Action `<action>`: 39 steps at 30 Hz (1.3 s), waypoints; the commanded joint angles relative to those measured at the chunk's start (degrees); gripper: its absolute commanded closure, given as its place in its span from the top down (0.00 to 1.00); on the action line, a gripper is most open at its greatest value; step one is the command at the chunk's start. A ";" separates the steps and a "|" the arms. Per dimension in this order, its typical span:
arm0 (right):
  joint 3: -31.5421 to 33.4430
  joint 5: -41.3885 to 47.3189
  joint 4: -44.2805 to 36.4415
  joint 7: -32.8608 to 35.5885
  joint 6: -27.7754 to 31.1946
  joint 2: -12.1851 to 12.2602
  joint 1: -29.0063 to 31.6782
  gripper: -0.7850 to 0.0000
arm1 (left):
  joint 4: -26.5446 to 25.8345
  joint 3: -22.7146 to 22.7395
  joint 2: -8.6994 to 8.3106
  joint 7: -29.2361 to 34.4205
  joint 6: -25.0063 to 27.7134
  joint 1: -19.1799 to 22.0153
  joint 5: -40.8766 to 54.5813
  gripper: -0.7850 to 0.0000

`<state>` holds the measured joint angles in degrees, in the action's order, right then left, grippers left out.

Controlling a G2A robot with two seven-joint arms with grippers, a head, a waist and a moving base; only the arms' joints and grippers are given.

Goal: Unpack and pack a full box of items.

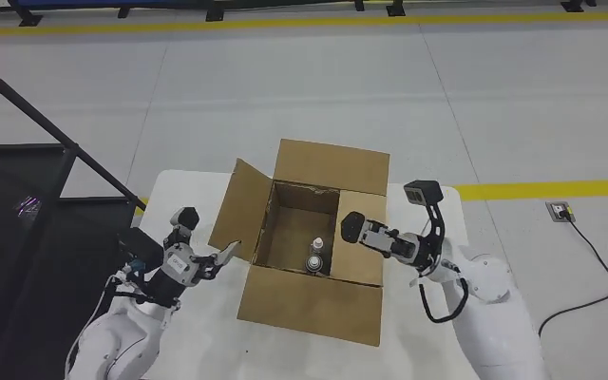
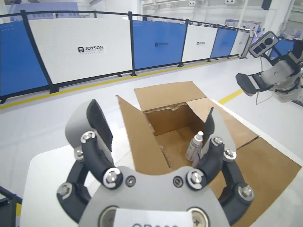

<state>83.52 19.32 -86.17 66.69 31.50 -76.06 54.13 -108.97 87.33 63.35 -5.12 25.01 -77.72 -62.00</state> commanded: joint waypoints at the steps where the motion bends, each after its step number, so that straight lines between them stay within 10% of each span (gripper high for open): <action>1: 2.96 0.55 -2.10 0.79 0.97 0.66 3.34 1.00 | 0.13 -2.93 0.26 1.86 -0.33 1.72 0.20 1.00; 21: 6.18 0.81 -5.03 0.39 2.18 1.70 7.52 1.00 | -1.40 -9.34 1.25 7.45 -3.17 4.52 7.01 1.00; 39: 16.69 2.30 -10.39 1.51 4.58 7.19 20.38 1.00 | 21.75 -29.50 5.88 46.57 -10.54 31.90 42.66 1.00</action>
<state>99.86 21.21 -96.65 68.46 35.83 -69.19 74.00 -88.94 58.69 68.99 40.40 14.87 -46.79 -20.33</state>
